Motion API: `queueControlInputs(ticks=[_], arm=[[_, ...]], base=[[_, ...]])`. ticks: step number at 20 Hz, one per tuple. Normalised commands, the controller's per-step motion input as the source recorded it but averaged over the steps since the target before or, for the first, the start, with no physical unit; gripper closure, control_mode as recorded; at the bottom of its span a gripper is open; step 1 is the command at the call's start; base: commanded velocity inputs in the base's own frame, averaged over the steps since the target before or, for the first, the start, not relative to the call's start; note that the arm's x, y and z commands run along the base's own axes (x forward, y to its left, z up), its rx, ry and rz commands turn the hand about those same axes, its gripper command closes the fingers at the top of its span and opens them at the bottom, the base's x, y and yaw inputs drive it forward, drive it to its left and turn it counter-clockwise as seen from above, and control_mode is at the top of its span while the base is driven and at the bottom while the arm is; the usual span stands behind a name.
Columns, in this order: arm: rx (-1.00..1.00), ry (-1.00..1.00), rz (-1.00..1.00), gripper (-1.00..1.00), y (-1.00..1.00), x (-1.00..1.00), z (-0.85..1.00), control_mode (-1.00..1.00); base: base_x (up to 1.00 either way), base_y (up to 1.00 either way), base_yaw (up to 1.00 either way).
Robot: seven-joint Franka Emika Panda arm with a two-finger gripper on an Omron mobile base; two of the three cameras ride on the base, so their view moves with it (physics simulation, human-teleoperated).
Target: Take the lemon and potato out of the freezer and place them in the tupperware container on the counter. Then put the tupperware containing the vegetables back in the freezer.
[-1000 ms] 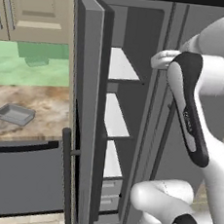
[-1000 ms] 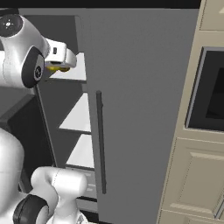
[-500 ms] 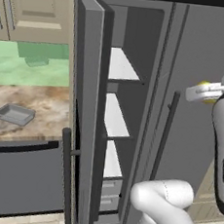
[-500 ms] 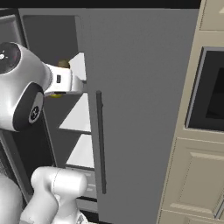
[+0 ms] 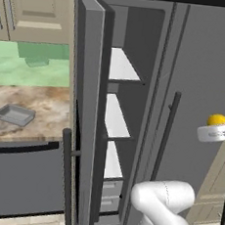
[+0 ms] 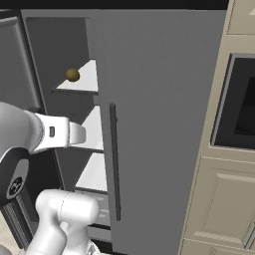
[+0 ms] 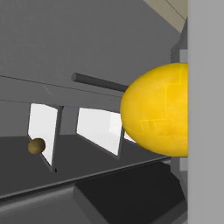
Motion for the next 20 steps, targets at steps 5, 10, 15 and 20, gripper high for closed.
queueControlInputs(ticks=[5, 10, 15, 20], arm=[[0.0, 0.0, 0.0, 1.0, 0.0, -0.03, 0.0, -1.0], [0.0, 0.0, 0.0, 1.0, 0.0, 0.0, 0.0, -1.0], [0.0, 0.02, 0.0, 1.0, 0.01, 0.0, 0.0, -1.0], [0.0, 0.02, 0.0, 1.0, 0.01, -0.04, 0.0, 1.0]], base=[[0.0, 0.0, 0.0], [0.0, 0.0, 0.0], [0.0, 0.0, 0.0], [-0.64, 0.01, -0.01]])
